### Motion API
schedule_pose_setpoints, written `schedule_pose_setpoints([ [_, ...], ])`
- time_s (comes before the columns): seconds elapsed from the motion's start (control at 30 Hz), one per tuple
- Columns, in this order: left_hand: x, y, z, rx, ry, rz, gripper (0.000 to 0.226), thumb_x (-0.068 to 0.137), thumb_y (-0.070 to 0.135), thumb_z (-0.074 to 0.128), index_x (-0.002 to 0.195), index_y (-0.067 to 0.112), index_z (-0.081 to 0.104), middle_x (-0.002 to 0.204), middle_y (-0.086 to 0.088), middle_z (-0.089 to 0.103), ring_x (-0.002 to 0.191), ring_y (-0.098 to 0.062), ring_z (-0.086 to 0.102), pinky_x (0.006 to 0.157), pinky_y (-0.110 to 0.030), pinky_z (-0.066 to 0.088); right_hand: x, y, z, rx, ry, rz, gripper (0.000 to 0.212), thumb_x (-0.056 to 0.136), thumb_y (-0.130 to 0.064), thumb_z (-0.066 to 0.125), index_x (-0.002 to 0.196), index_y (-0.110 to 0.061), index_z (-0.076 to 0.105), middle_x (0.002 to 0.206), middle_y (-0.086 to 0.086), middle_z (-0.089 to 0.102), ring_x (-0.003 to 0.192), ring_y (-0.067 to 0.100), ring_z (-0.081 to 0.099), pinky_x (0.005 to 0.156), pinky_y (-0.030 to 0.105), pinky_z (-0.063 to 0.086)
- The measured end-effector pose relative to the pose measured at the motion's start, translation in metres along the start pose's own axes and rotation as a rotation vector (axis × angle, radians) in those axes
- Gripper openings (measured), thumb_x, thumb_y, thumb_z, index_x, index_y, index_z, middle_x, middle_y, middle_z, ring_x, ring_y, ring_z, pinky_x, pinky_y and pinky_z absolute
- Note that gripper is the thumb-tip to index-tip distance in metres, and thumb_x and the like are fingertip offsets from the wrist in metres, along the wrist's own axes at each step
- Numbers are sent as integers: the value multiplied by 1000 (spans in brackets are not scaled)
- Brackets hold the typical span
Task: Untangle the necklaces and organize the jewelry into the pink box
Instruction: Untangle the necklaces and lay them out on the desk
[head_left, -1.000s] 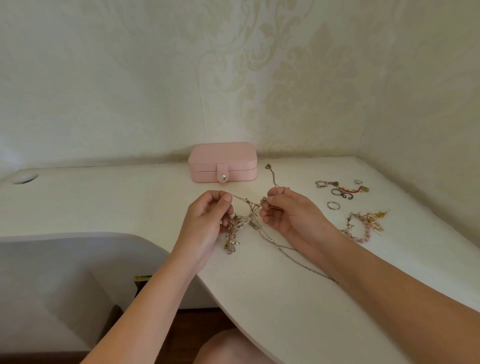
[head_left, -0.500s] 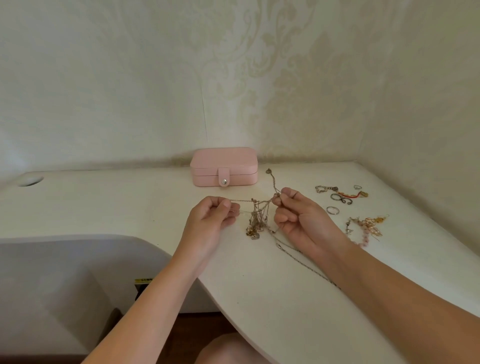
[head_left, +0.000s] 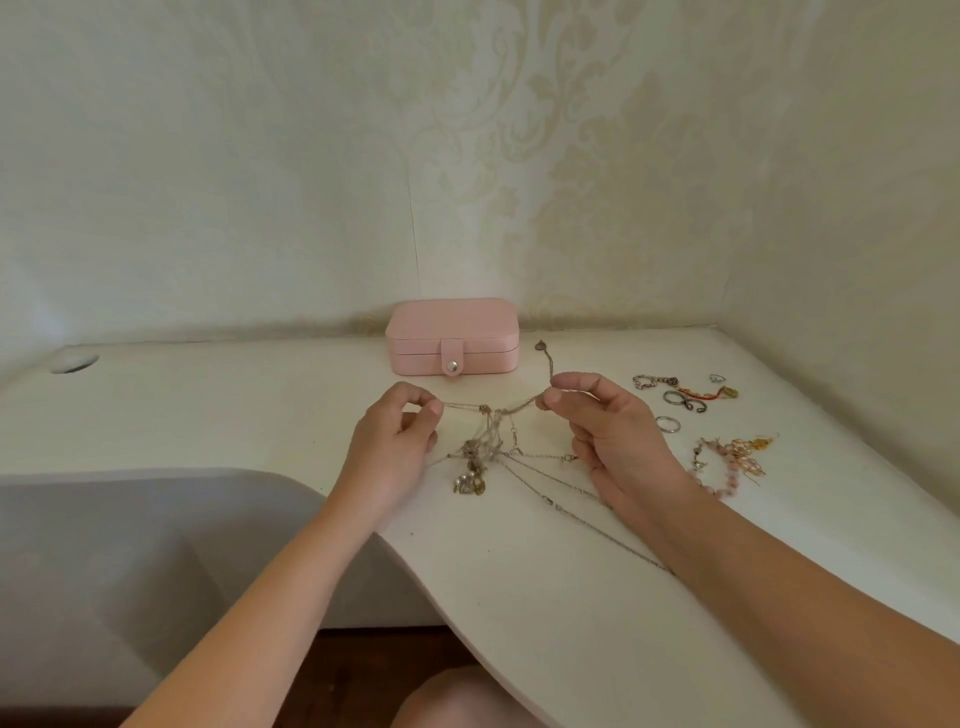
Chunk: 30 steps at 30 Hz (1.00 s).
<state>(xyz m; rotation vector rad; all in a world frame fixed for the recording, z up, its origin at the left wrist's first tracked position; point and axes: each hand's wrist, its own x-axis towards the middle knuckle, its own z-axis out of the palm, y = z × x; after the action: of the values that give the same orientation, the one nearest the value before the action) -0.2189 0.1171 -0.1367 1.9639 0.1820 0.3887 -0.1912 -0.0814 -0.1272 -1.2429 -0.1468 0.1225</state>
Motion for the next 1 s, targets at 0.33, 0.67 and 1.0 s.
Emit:
schedule_pose_setpoints([
  [0.33,27,-19,-32,327,72,13,11,94,24,56,86,17,58,59,-5,59,52,-15,48,52,-27,33,1,-1,-5,-297,342,-187,31,78,8,63,75,-22,65,73,-13,57,46,2,35,46,6,33],
  [0.67,40,-18,-23,387,166,-4,14,91,28,59,86,15,59,66,0,51,60,-15,48,52,-22,32,-5,-3,-5,-396,419,-304,51,75,16,45,82,-32,62,89,-8,42,66,7,33,46,8,33],
  [1.0,31,-12,5,277,68,157,28,86,25,67,112,17,58,106,3,53,87,-9,54,73,-20,37,8,-2,-12,-230,578,-263,14,94,-16,47,98,-22,59,110,-6,48,86,7,46,74,22,39],
])
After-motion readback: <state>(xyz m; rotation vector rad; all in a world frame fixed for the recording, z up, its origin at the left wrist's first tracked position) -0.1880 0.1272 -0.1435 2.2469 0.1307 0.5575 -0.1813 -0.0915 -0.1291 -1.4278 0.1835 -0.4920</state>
